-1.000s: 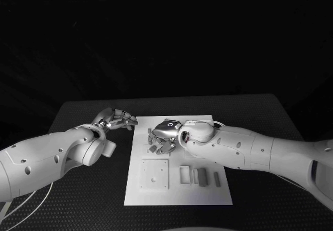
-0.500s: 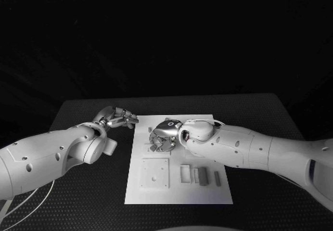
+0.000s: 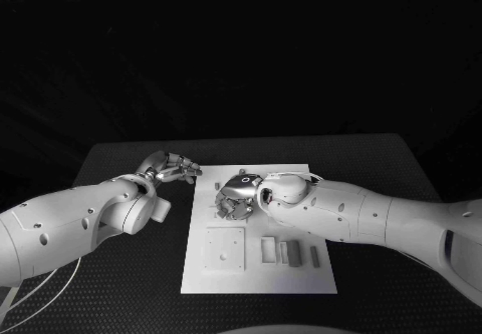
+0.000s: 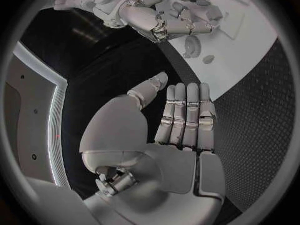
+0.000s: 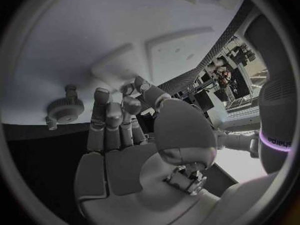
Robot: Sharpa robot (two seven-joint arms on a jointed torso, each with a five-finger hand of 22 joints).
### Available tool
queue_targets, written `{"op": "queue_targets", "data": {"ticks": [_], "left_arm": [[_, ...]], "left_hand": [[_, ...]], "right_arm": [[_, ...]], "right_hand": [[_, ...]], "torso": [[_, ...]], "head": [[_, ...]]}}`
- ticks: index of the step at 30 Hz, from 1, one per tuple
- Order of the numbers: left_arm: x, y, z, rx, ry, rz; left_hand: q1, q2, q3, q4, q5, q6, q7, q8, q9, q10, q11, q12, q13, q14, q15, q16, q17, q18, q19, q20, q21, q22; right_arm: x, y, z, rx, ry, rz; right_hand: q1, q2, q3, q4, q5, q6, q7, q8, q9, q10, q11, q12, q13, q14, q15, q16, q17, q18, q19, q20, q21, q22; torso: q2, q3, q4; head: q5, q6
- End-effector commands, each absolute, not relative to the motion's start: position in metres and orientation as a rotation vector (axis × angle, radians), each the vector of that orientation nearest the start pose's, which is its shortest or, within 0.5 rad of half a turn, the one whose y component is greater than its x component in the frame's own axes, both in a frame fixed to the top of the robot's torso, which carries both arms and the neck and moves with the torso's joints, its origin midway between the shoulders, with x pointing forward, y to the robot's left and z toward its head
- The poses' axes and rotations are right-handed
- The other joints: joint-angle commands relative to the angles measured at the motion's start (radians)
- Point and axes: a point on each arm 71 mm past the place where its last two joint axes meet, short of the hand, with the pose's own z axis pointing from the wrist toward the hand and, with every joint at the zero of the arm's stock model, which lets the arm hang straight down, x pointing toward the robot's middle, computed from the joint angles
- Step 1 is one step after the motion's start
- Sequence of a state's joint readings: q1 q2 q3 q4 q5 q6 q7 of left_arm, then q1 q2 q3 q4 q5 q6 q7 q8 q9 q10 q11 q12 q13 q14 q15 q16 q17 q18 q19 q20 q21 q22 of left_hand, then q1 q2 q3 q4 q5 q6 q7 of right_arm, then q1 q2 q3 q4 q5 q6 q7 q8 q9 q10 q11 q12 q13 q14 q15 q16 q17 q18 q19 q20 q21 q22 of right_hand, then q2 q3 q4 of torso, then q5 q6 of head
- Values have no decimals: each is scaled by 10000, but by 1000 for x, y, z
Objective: Assemble the parts on the task board
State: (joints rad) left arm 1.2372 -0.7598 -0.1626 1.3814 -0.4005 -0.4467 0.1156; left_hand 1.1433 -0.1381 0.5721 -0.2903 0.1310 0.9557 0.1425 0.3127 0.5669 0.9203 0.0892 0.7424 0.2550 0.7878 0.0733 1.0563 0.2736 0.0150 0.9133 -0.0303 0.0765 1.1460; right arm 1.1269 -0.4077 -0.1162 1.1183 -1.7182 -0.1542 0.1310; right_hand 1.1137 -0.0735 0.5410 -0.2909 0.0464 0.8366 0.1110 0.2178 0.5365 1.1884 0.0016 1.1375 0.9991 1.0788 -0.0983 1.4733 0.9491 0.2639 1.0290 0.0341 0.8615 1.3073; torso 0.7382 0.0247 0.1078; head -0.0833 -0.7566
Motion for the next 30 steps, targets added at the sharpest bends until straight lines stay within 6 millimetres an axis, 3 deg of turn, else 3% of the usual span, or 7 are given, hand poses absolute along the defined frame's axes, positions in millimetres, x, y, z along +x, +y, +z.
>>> {"op": "queue_targets", "data": {"ticks": [1, 12, 22, 30], "left_arm": [[507, 213, -218, -8401, 16742, -10600], [507, 213, -218, -8410, 16786, -10593], [508, 211, -218, -8397, 16822, -10618], [508, 212, -218, -8400, 16891, -10617]], "left_hand": [[-63, 35, -38, 26, 53, -80, -8, -29, -9, 25, 27, -63, -15, -10, 44, -41, -17, -83, -5, 74, -45, -12], [-56, 54, -29, 21, 56, -92, -4, -32, -16, 19, 30, -73, -23, -17, 48, -52, -19, -82, -11, 76, -51, -15], [-54, 67, -25, 19, 56, -100, -1, -32, -21, 17, 33, -79, -29, -19, 50, -59, -19, -81, -15, 79, -55, -17], [-53, 71, -24, 17, 56, -103, 1, -31, -24, 17, 34, -82, -32, -19, 52, -62, -19, -81, -17, 81, -56, -18]], "right_arm": [[494, -68, -278, -7321, 17901, 7318], [494, -68, -280, -7352, 17952, 7287], [495, -68, -281, -7437, 17955, 7170], [495, -66, -279, -7298, 17483, 7153]], "right_hand": [[-7, 89, 63, -12, 23, 33, -8, 42, -14, -13, -32, 52, 10, -26, -66, 40, 12, -21, -33, -34, 37, 185], [-33, 135, 54, -7, 23, 96, 1, 79, -6, -9, -26, 71, 24, -24, -64, 60, 23, -21, -29, -35, 54, 191], [-59, 242, 62, -13, 22, 941, 107, 510, 136, -23, 79, 139, 77, -37, 34, 127, 47, -21, -60, -54, 126, 196], [-123, 260, 53, -6, 22, 1408, -17, 730, 246, -20, -34, 165, 93, -19, -46, 151, 41, -21, -47, -51, 175, 187]], "torso": [[-1, -4, 7], [4, -7, -9], [6, -9, -14], [-1, -12, -25]], "head": [[-1, -18], [17, -43], [17, -72], [-8, -93]]}}
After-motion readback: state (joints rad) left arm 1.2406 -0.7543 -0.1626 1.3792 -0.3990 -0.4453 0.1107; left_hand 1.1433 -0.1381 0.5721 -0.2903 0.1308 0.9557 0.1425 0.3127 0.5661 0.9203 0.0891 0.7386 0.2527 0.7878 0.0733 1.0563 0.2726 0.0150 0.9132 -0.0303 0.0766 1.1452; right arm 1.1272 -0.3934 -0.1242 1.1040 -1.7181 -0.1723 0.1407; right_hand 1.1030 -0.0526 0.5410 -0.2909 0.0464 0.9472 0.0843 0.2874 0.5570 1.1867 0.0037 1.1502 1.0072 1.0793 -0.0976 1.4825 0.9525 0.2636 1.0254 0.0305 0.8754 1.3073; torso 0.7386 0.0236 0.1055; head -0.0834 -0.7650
